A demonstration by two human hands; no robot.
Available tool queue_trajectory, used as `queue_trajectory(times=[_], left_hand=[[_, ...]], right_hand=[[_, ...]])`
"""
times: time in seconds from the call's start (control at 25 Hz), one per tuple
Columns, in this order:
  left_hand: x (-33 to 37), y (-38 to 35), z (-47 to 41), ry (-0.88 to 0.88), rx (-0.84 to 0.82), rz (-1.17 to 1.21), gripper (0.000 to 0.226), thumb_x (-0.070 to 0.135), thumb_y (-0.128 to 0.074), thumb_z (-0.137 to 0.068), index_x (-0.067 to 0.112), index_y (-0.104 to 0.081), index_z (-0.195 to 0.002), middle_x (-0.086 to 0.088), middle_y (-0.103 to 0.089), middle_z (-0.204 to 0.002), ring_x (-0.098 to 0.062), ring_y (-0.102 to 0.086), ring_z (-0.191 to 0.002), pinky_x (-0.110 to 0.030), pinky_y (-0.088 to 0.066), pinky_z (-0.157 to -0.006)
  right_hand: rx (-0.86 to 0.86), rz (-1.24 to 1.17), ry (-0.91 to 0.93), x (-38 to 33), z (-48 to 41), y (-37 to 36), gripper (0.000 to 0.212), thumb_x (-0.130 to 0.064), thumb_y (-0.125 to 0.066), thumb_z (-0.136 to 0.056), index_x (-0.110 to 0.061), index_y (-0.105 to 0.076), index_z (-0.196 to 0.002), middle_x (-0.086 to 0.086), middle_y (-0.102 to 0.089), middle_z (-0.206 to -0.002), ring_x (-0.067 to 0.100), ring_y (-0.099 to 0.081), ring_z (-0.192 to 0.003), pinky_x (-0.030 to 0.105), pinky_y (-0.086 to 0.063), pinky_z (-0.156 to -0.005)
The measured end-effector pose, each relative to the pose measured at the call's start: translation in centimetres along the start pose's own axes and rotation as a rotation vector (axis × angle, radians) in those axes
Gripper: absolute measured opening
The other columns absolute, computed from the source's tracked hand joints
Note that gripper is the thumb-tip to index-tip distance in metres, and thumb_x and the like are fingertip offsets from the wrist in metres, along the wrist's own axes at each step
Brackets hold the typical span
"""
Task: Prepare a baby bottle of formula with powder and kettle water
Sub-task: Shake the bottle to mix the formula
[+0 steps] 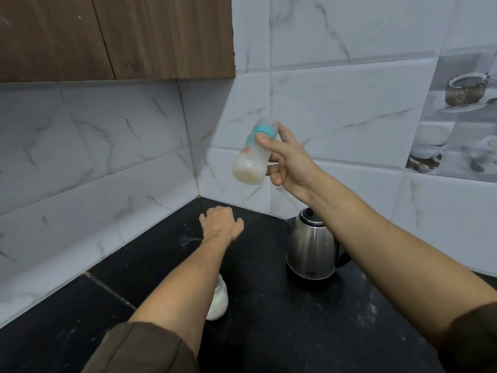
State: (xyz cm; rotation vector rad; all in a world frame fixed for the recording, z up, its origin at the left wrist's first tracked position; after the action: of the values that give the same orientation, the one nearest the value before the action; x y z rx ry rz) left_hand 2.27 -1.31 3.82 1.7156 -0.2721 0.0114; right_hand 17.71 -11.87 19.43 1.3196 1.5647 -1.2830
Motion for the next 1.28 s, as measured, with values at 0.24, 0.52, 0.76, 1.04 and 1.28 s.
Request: queue_trajectory(times=[0.24,0.52,0.76,1.04,1.28], left_hand=[[-0.4,0.2,-0.2,0.003,0.018,0.012,0.045,0.046,-0.054,-0.096,0.016,-0.07,-0.126,-0.008,-0.066,-0.129,-0.03,-0.055,-0.126,-0.052,-0.039,-0.113],[-0.7,0.4,0.0,0.004,0.018,0.006,0.046,0.046,-0.055,-0.097,0.016,-0.069,-0.128,-0.008,-0.066,-0.13,-0.029,-0.055,-0.127,-0.052,-0.039,-0.113],[-0.9,0.2,0.3,0.007,-0.008,-0.002,0.046,0.047,-0.055,-0.097,0.017,-0.068,-0.129,-0.008,-0.065,-0.131,-0.03,-0.054,-0.128,-0.053,-0.038,-0.113],[-0.6,0.6,0.1,-0.003,-0.003,-0.009,0.047,0.046,-0.054,-0.097,0.016,-0.068,-0.129,-0.009,-0.065,-0.133,-0.03,-0.054,-0.128,-0.052,-0.039,-0.113],[-0.8,0.8,0.2,-0.004,0.015,-0.013,0.047,0.046,-0.055,-0.097,0.015,-0.068,-0.129,-0.009,-0.065,-0.132,-0.03,-0.054,-0.128,-0.052,-0.038,-0.114]], right_hand=[[0.295,-0.379,-0.117,0.5,-1.9,2.0,0.057,-0.036,-0.076,-0.094,-0.018,-0.05,-0.141,0.021,-0.065,-0.131,0.038,-0.08,-0.076,0.02,-0.036,-0.031],[0.137,-0.219,-0.129,0.4,-0.3,0.1,0.037,-0.038,-0.072,-0.097,-0.017,-0.06,-0.124,0.015,-0.073,-0.112,0.028,-0.077,-0.067,0.017,-0.04,-0.034],[-0.139,-0.045,-0.099,0.8,0.7,-1.5,0.026,-0.034,-0.065,-0.101,-0.026,-0.06,-0.124,0.001,-0.073,-0.092,0.015,-0.061,-0.057,0.018,-0.04,-0.034],[0.096,-0.22,-0.247,1.0,-0.6,-0.8,0.037,-0.039,-0.071,-0.098,-0.016,-0.061,-0.125,0.016,-0.073,-0.115,0.029,-0.077,-0.067,0.017,-0.032,-0.032],[0.152,-0.274,-0.082,-0.4,-1.3,0.4,0.046,-0.036,-0.071,-0.098,-0.013,-0.056,-0.135,0.017,-0.072,-0.113,0.029,-0.075,-0.067,0.019,-0.046,-0.036]])
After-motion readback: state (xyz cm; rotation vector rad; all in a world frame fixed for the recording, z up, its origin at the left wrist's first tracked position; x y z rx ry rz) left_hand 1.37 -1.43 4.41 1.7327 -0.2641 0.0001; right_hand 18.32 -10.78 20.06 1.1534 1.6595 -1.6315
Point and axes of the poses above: each hand's wrist, its own z-axis away from the middle knuckle, its own y-axis out of the back of the hand, x = y × z, the point moved 6 cm from there along -z, towards the middle knuckle
